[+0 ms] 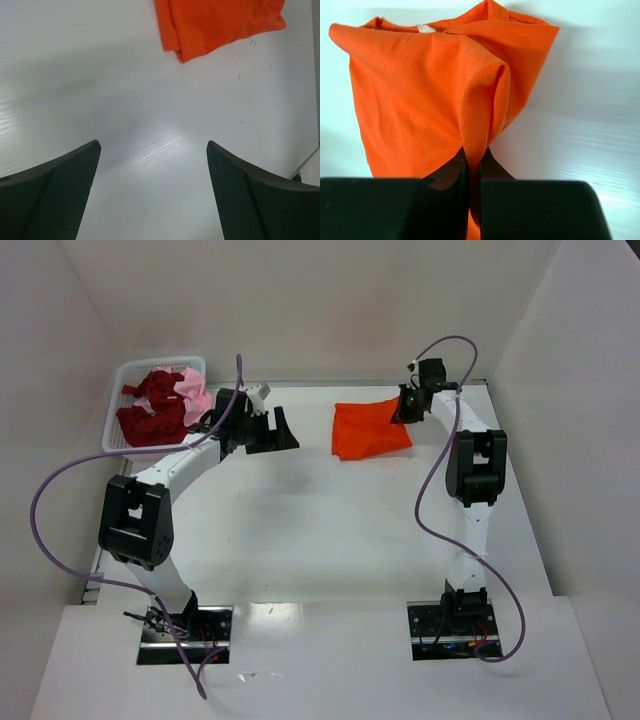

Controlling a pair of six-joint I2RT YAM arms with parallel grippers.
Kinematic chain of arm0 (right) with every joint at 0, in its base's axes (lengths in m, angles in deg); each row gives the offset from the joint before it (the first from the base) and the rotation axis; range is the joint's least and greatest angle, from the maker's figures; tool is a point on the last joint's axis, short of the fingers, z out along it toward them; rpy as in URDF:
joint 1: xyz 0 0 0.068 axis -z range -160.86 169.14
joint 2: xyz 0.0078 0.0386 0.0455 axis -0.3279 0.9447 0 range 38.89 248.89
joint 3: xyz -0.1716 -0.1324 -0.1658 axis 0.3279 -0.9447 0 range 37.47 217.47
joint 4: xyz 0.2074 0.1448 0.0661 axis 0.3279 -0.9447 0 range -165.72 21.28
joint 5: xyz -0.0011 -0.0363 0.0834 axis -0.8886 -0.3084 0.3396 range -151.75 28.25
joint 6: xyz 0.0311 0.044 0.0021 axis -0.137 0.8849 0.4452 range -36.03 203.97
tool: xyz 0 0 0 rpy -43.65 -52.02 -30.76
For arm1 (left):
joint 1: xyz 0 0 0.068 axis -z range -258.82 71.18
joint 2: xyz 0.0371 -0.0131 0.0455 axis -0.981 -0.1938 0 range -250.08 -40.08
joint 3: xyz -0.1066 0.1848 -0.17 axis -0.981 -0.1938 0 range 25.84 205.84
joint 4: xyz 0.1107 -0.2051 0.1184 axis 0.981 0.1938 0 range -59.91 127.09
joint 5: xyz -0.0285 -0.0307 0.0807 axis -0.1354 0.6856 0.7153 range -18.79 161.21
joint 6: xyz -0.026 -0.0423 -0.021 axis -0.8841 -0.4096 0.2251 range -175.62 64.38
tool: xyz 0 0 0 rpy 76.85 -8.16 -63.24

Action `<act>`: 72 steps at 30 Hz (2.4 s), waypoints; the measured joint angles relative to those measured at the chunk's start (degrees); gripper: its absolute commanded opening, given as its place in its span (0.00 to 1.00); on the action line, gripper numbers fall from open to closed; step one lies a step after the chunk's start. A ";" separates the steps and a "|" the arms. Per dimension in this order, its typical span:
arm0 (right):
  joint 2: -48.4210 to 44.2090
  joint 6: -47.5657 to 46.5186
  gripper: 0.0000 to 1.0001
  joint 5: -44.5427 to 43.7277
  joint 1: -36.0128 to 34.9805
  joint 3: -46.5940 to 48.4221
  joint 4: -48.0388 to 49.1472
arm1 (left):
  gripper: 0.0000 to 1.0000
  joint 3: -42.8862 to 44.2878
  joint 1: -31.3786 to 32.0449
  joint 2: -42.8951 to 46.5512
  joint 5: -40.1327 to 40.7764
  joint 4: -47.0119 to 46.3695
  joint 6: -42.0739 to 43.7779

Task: Fold and stack the t-shirts
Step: Put the neatly folded tshirt into the corner of the board with the right arm

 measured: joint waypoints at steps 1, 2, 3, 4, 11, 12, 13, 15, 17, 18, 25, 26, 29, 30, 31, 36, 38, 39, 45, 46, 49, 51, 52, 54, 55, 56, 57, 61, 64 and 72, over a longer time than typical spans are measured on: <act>-0.17 -0.72 0.00 -0.98 0.68 0.55 -0.55 | 0.94 0.00 -0.04 0.02 -0.09 0.37 0.52; -0.44 -1.36 0.00 -1.97 1.27 0.94 -1.09 | 0.94 0.00 -0.07 0.04 -0.15 0.68 0.74; -0.72 -2.10 0.00 -3.19 1.84 1.11 -1.60 | 0.94 0.00 -0.11 0.07 -0.22 0.98 0.90; -1.01 -2.67 0.00 -4.26 2.43 1.27 -2.14 | 0.94 0.00 -0.15 0.13 -0.31 1.29 1.03; -1.49 -6.01 0.00 -12.04 6.86 5.84 -6.40 | 0.94 0.00 -0.26 0.74 -0.76 3.69 1.29; -1.49 -6.51 0.01 -13.20 7.34 7.08 -6.86 | 0.94 0.00 -0.26 0.83 -0.85 3.91 1.33; -1.49 -7.04 0.01 -14.43 7.85 8.48 -7.41 | 0.94 0.00 -0.26 0.94 -0.94 4.17 1.46; -1.44 -8.07 0.03 -16.87 8.63 10.78 -7.56 | 0.94 0.00 -0.26 1.05 -1.09 4.83 1.95; -1.03 -8.87 0.03 -18.91 9.05 13.00 -7.58 | 0.94 0.00 -0.26 1.14 -1.25 5.68 2.21; -0.70 -9.29 0.03 -19.82 9.11 13.97 -7.56 | 0.94 0.00 -0.26 1.18 -1.31 6.19 2.27; 2.16 -11.06 0.03 -25.94 9.18 14.62 -7.76 | 0.94 0.00 -0.26 1.79 -1.36 9.09 2.34; 2.58 -11.17 0.03 -26.62 9.31 14.51 -7.80 | 0.94 0.00 -0.26 1.92 -1.36 9.29 2.34; 3.17 -11.23 0.04 -28.52 9.99 14.29 -7.82 | 0.94 0.00 -0.26 2.12 -1.33 9.55 2.34; 3.21 -11.26 0.04 -28.96 10.36 14.16 -7.82 | 0.94 0.00 -0.26 2.14 -1.33 9.57 2.32; 3.21 -11.26 0.04 -29.44 10.86 14.12 -7.80 | 0.94 0.00 -0.26 2.14 -1.33 9.64 2.32; 3.58 -11.23 0.08 -31.67 13.55 14.32 -7.74 | 0.94 0.00 -0.26 2.10 -1.38 10.34 2.34; 4.42 -11.30 0.22 -32.92 14.43 14.82 -7.65 | 0.94 0.02 -0.26 2.01 -1.42 10.54 2.32; 4.98 -11.39 0.29 -33.38 14.73 15.19 -7.67 | 0.94 0.13 -0.26 1.84 -1.44 10.71 2.34; 8.61 -11.23 0.68 -35.41 14.80 17.35 -7.45 | 0.94 1.40 -0.26 -0.11 -1.49 11.19 2.25; 8.70 -11.06 0.73 -35.36 14.73 17.35 -7.54 | 0.94 1.40 -0.26 -0.22 -1.60 11.26 2.25; 8.22 -9.97 0.94 -33.88 14.71 17.38 -7.30 | 0.94 1.40 -0.26 -0.31 -1.81 11.47 2.16; 7.23 -9.18 1.00 -32.41 14.58 17.33 -7.41 | 0.94 1.42 -0.26 -0.31 -2.01 11.41 2.12; 6.47 -8.87 1.00 -31.91 14.38 17.20 -7.39 | 0.94 1.42 -0.26 -0.31 -2.14 11.39 2.05; 3.19 -8.17 1.00 -31.74 13.49 14.75 -6.38 | 0.94 1.53 -0.26 -0.31 -2.54 11.37 2.01; 0.81 -7.85 1.00 -31.91 12.72 12.26 -5.84 | 0.94 1.70 -0.26 -0.31 -2.73 11.34 1.99; -1.86 -7.48 1.00 -32.28 11.69 9.86 -5.81 | 0.94 1.88 -0.26 -0.31 -2.91 11.28 1.97; -4.83 -6.75 1.00 -32.52 10.51 7.04 -5.05 | 0.94 2.19 -0.26 -0.31 -2.99 11.32 1.99; -14.99 -2.10 1.00 -31.39 6.80 -3.96 -2.43 | 0.94 3.34 -0.26 -0.22 -3.15 11.19 2.05; -19.37 2.23 1.00 -31.12 6.27 -12.85 -0.17 | 0.94 3.48 -0.26 -0.04 -3.15 11.39 2.08; -17.81 11.30 0.88 -30.71 8.59 -26.18 1.33 | 0.94 3.48 -0.24 2.08 -3.13 12.57 2.01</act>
